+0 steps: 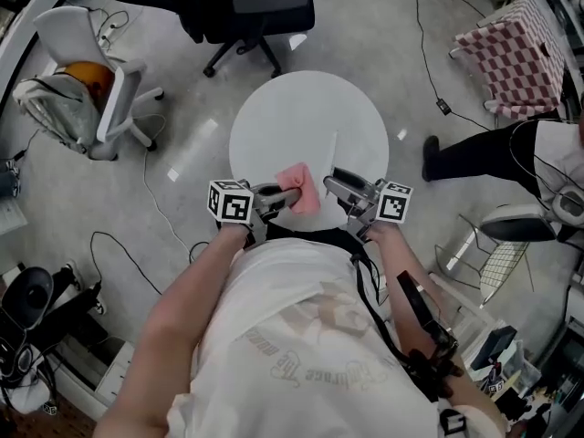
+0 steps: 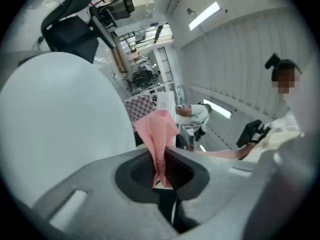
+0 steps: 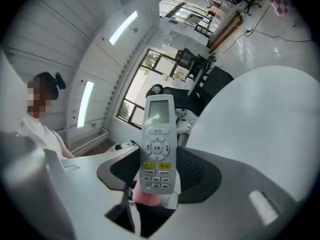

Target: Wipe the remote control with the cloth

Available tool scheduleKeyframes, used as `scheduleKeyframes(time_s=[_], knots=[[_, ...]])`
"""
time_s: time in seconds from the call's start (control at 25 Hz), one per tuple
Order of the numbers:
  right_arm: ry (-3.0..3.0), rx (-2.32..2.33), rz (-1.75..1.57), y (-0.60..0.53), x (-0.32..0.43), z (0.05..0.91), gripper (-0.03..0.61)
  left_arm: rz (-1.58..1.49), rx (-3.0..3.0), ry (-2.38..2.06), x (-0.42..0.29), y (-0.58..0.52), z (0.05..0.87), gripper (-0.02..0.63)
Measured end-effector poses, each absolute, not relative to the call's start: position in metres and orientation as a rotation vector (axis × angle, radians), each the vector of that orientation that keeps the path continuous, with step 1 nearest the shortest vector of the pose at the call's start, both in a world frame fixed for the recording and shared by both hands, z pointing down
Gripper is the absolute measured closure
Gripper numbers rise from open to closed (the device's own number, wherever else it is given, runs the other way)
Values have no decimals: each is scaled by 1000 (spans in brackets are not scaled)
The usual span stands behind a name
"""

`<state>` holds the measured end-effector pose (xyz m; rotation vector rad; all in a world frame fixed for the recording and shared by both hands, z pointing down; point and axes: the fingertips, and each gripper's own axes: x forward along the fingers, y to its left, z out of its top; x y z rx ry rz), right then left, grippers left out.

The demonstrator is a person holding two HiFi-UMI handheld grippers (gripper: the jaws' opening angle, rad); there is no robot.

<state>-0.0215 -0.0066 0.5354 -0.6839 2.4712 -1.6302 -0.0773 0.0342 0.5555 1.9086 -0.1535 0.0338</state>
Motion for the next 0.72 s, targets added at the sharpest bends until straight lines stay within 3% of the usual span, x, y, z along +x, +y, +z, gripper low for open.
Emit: scheduleKeyframes(time_s=[0.24,0.72], knots=[[2414,-496,-1504,0,-33,487,342,11,1987,-15,-57,39,526,595],[2614,-417,-1525,45,-39,491,344,-84,2008,-27,-46,5,500,595]])
